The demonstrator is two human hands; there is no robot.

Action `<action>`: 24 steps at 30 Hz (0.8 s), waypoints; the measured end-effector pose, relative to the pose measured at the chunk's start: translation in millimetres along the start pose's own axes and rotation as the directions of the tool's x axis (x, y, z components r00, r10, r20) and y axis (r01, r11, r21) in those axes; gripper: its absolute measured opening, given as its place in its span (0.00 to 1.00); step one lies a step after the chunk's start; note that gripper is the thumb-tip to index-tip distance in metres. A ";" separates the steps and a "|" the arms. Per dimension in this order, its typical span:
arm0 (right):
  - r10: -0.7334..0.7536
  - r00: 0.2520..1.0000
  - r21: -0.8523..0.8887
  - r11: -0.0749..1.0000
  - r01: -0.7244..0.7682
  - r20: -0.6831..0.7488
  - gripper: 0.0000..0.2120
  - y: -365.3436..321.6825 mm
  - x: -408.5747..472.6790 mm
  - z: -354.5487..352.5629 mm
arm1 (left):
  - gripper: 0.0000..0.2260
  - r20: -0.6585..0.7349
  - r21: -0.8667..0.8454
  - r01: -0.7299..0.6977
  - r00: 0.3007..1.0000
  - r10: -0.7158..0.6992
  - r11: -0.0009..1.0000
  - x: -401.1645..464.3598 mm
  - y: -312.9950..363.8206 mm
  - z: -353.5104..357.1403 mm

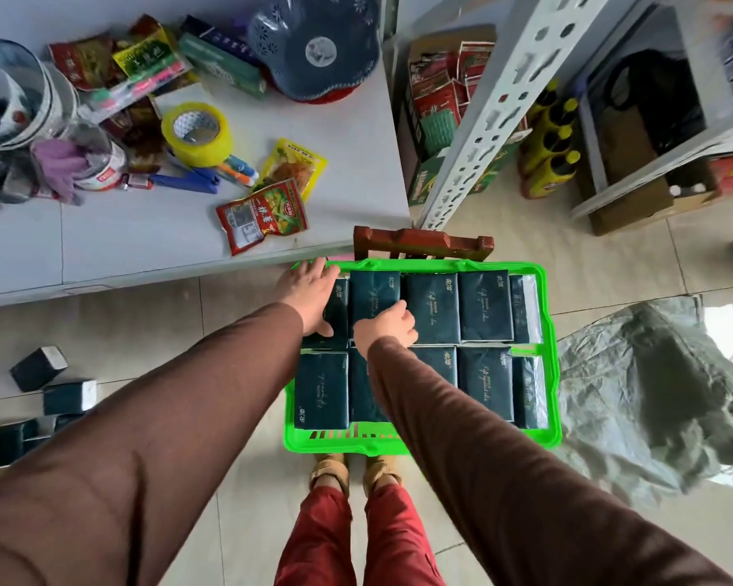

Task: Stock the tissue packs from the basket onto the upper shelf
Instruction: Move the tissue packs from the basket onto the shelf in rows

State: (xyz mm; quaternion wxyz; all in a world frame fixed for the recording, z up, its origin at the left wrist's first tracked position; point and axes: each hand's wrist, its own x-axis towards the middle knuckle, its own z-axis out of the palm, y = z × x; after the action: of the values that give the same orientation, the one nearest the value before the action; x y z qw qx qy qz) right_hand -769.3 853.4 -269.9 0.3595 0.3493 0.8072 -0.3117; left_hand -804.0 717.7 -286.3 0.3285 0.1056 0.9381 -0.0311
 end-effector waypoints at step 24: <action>-0.131 0.991 0.159 0.978 0.135 -0.035 0.26 36.6 11.4 -3.4 | 0.51 0.181 -0.022 -0.007 0.983 0.011 1.000 -13.7 -1.2 -4.9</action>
State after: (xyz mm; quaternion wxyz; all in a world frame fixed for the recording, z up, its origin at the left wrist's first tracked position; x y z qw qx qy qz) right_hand -747.4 880.4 -286.4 0.2986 0.3261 0.8054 -0.3948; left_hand -796.8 714.7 -273.9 0.4138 0.1031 0.9040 -0.0293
